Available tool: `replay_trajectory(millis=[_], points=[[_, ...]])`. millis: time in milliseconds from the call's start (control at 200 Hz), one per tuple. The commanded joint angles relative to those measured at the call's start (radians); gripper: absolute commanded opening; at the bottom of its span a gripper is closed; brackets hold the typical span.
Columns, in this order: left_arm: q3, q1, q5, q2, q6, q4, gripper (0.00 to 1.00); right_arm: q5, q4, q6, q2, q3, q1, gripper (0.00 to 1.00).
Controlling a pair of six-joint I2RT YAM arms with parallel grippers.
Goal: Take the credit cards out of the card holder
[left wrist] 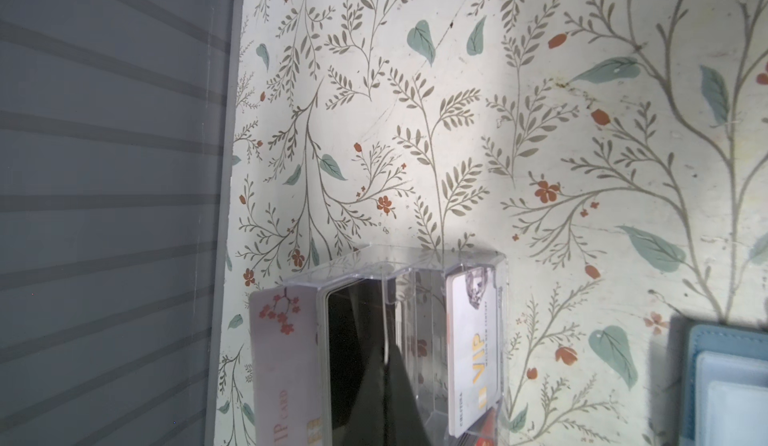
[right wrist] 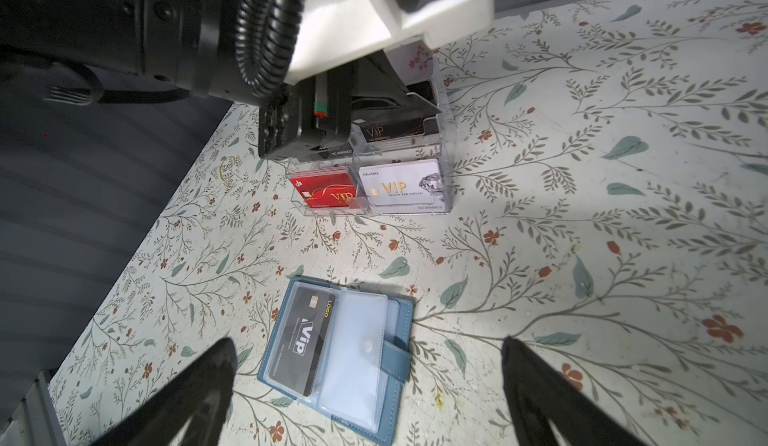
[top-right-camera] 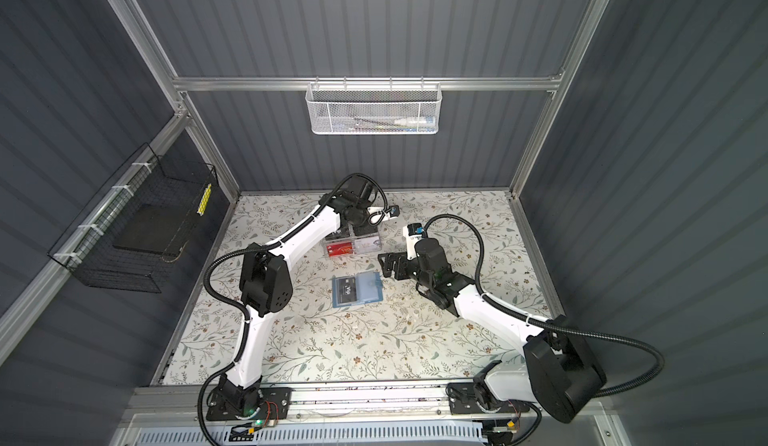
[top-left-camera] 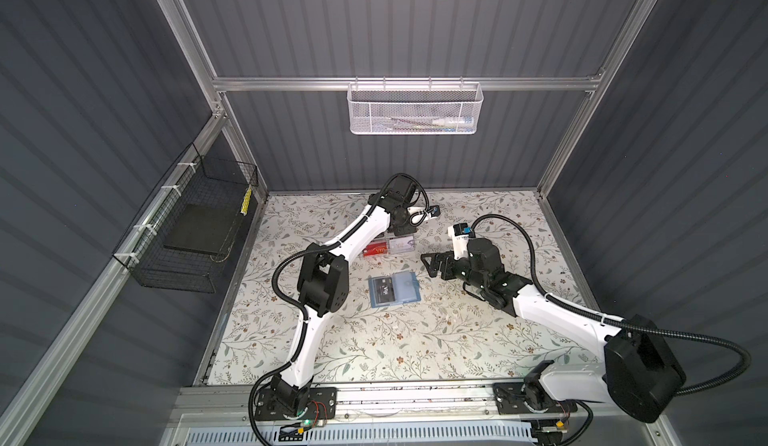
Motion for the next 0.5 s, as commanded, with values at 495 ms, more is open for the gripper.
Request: replay_trajectory(millis=[495], points=[[0.024,0.032,-0.033,0.025,0.042,-0.021,0.0,-0.028,0.015,0.022,0.027,0.004,-0.003,0.99]])
